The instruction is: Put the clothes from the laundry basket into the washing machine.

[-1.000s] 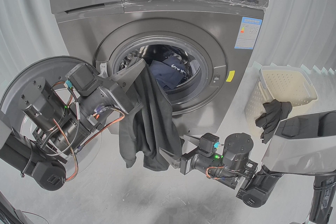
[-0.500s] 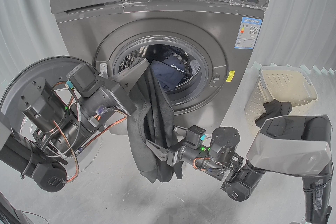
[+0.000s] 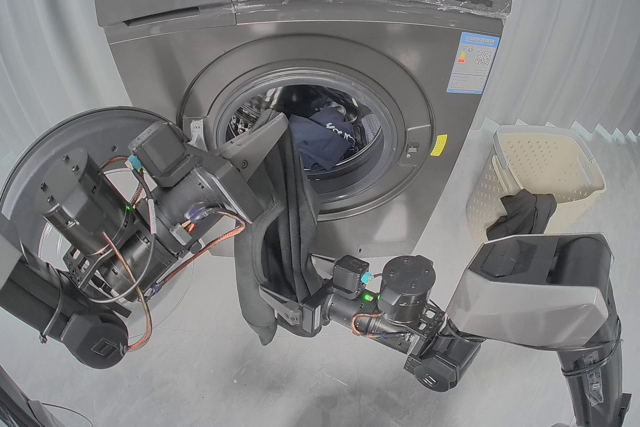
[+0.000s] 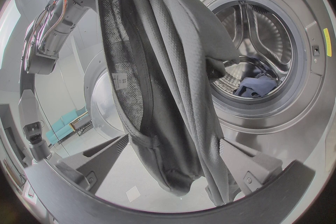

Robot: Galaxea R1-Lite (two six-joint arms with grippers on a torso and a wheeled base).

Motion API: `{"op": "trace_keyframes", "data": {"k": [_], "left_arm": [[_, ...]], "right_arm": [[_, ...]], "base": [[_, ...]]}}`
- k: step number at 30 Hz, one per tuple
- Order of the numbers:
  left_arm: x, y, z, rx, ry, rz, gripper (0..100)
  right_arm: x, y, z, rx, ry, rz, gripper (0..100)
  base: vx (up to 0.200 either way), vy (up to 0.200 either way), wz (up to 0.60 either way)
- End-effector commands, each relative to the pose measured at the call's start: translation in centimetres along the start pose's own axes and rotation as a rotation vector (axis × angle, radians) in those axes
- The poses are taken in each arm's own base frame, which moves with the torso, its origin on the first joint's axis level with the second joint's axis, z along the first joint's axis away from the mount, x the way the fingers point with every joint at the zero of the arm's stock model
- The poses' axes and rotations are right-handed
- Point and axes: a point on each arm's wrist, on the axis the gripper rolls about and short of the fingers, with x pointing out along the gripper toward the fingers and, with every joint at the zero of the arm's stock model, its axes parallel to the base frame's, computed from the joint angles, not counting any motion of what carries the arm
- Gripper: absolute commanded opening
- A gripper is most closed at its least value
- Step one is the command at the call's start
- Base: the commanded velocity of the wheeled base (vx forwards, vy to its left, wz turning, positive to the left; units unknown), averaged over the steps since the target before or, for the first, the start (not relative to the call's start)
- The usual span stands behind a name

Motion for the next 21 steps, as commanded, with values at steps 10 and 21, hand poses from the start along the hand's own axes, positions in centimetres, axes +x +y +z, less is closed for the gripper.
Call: {"op": "trace_keyframes", "data": {"k": [10,21], "left_arm": [[0.0,0.0,0.0,0.0,0.001,0.001,0],[0.0,0.0,0.1,0.002,-0.003,0.0,0]], "right_arm": [[0.1,0.3,-0.8,-0.001,0.02,0.011,100],[2.4,0.0,-2.5,-0.008,-0.01,0.01,100]], "base": [[0.0,0.0,0.0],[0.0,0.0,0.0]]}}
